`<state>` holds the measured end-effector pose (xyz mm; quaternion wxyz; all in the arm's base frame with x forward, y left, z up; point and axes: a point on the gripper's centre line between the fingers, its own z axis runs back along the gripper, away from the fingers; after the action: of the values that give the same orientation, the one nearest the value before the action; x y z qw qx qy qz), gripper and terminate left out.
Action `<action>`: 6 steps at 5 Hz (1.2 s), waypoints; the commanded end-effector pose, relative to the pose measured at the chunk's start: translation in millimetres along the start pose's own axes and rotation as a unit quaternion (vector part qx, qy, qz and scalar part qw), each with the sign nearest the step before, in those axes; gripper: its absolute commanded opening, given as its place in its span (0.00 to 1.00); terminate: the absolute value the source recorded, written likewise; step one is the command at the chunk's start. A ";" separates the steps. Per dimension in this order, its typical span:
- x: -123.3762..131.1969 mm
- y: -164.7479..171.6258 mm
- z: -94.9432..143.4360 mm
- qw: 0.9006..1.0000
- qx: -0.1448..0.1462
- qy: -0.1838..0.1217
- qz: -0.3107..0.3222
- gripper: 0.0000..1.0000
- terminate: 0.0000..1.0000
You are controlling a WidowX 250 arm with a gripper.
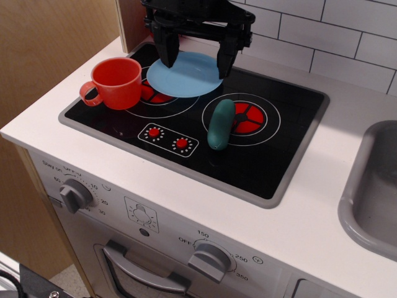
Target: Put cup on plate
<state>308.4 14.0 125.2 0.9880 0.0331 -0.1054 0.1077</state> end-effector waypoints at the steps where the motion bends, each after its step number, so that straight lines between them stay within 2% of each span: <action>1: 0.0 0.0 0.0 1.000 0.000 0.000 0.000 1.00 0.00; 3: -13.7 57.7 7.1 0.998 -0.007 0.017 -0.065 1.00 0.00; 4: -23.7 91.3 12.6 0.992 -0.008 0.041 -0.119 1.00 0.00; 5: -24.6 121.9 2.5 0.983 -0.010 0.019 -0.182 1.00 0.00; 6: -17.7 138.8 -5.5 0.975 -0.021 0.008 -0.222 1.00 0.00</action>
<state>251.9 140.9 107.9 0.9903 0.0168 -0.0731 -0.1169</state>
